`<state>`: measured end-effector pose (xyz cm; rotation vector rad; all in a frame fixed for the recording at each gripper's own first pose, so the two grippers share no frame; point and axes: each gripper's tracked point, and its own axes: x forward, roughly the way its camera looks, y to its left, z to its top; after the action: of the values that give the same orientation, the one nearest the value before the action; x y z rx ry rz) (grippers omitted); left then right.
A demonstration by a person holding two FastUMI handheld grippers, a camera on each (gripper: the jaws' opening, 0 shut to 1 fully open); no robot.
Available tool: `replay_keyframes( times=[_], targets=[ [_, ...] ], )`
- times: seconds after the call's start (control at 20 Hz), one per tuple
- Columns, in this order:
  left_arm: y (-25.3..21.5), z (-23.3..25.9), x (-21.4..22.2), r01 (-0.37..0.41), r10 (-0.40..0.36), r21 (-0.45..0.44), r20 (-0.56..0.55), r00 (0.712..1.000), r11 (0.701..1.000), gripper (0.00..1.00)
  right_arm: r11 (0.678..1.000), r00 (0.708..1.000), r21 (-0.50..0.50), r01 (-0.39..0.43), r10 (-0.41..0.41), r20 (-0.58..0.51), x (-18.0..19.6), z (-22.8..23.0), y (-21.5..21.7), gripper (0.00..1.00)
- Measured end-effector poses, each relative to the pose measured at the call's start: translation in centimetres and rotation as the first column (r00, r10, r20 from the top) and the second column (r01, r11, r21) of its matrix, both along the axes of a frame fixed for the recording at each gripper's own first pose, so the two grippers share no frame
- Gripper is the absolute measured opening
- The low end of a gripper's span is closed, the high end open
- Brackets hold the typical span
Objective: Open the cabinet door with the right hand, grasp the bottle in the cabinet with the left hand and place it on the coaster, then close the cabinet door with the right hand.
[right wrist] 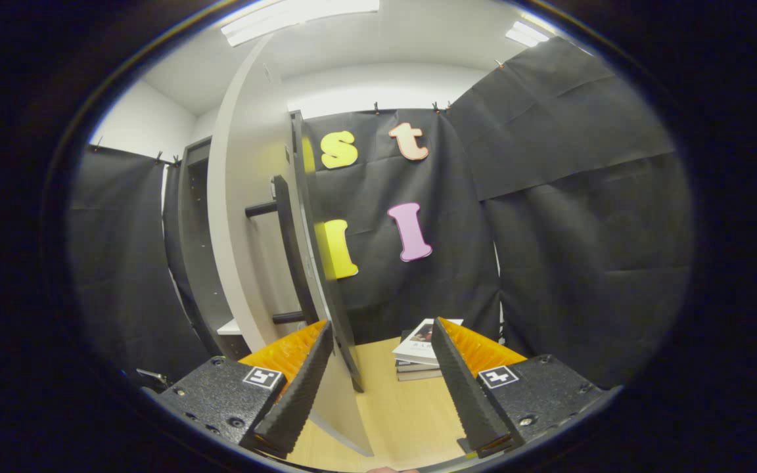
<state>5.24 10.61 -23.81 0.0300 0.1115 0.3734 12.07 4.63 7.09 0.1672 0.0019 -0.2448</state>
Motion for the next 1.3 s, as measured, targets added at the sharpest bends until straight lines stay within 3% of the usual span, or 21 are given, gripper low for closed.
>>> replay_keyframes(
  times=[0.15, 0.2, 0.25, 0.35, 0.4, 0.45, 0.55, 0.7, 0.75, 0.95, 1.3],
  targets=[
    [-0.1, 0.0, -0.1, 0.008, -0.008, 0.021, 0.015, 1.0, 1.0, 0.43, 1.0, 1.0, -0.009, 0.007, -0.008, -0.004, -0.3, 0.2, 0.0, 0.92],
    [-0.2, 0.3, -0.2, 0.011, -0.011, 0.032, 0.026, 1.0, 0.999, 0.32, 1.0, 1.0, -0.013, 0.009, -0.009, -0.004, -0.3, 0.3, 0.1, 0.94],
    [-0.4, 0.1, -0.3, 0.018, -0.019, 0.036, 0.023, 1.0, 0.999, 0.43, 1.0, 1.0, -0.015, 0.009, -0.009, -0.006, -0.3, 0.2, 0.0, 0.94],
    [-0.6, 0.2, -0.4, 0.024, -0.026, 0.039, 0.03, 0.999, 0.999, 0.46, 1.0, 1.0, -0.016, 0.006, -0.006, -0.009, -0.3, 0.1, 0.1, 0.92],
    [-0.6, 0.2, -0.4, 0.023, -0.024, 0.036, 0.033, 0.999, 0.999, 0.56, 1.0, 1.0, -0.018, 0.006, -0.006, -0.01, -0.4, 0.2, 0.1, 0.94],
    [-0.7, 0.3, -0.5, 0.024, -0.025, 0.036, 0.037, 0.999, 0.999, 0.47, 1.0, 1.0, -0.02, 0.005, -0.005, -0.011, -0.3, 0.2, 0.1, 0.94],
    [-0.7, 0.2, -0.7, 0.024, -0.025, 0.036, 0.035, 0.999, 0.999, 0.47, 1.0, 1.0, -0.024, 0.001, -0.001, -0.012, -0.3, 0.2, 0.2, 0.94],
    [-0.7, 0.3, -0.6, 0.029, -0.03, 0.035, 0.026, 0.999, 0.999, 0.6, 0.999, 1.0, -0.035, -0.006, 0.006, -0.015, -0.2, 0.2, 0.3, 0.94],
    [-0.6, 0.3, -0.6, 0.026, -0.027, 0.035, 0.02, 0.999, 0.999, 0.79, 0.999, 1.0, -0.037, -0.007, 0.006, -0.015, -0.1, 0.1, 0.3, 0.94],
    [-0.1, 0.6, -0.9, 0.019, -0.02, 0.036, 0.011, 1.0, 0.999, 0.95, 0.999, 1.0, -0.029, -0.012, 0.012, -0.016, -0.1, -0.2, 0.1, 0.94],
    [-0.2, 4.0, -1.4, 0.051, -0.051, 0.052, -0.006, 0.999, 0.997, 0.96, 1.0, 1.0, -0.021, -0.023, 0.023, -0.006, 0.1, -1.4, -1.1, 0.94]
  ],
)
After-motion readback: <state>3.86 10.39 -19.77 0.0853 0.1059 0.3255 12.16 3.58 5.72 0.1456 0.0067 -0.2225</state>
